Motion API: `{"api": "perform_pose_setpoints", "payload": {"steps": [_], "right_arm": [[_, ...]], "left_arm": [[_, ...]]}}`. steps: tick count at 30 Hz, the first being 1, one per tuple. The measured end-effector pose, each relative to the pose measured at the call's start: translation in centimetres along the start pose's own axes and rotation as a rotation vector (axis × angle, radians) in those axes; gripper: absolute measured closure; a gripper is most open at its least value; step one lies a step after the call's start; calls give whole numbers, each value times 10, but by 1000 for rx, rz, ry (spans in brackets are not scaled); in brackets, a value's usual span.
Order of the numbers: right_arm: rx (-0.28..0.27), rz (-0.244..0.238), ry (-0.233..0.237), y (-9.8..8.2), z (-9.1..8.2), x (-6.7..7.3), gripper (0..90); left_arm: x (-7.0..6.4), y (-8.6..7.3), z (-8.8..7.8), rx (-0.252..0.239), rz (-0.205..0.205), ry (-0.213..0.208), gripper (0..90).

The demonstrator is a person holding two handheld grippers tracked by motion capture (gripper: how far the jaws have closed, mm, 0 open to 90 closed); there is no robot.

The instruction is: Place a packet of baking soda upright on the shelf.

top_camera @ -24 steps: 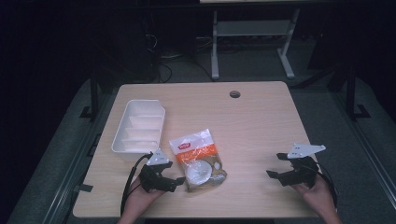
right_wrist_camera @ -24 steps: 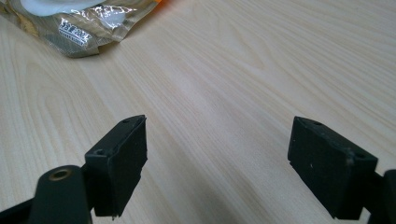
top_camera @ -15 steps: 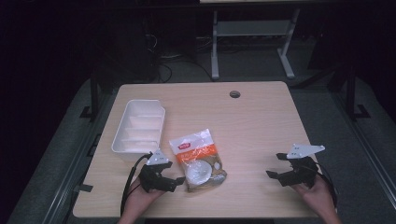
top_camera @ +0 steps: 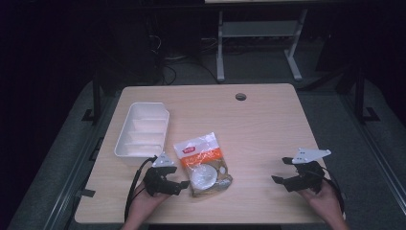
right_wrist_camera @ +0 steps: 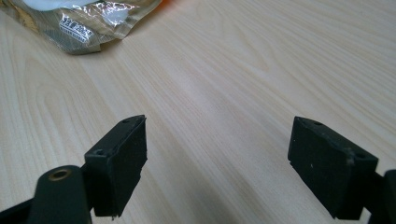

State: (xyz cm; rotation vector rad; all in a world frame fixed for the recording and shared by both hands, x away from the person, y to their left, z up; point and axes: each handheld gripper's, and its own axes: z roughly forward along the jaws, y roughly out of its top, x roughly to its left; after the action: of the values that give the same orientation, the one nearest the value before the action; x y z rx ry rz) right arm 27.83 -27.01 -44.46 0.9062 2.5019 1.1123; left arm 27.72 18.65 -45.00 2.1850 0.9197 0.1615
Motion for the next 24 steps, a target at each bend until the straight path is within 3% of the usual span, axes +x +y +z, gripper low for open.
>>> {"api": "perform_pose_setpoints", "payload": {"steps": [12,24], "right_arm": [[10,-9,3,1,3,2,186],[14,-17,2,3,5,4,188]], "left_arm": [[6,6,9,-4,-59,10,209],[13,18,27,0,-167,11,216]]}}
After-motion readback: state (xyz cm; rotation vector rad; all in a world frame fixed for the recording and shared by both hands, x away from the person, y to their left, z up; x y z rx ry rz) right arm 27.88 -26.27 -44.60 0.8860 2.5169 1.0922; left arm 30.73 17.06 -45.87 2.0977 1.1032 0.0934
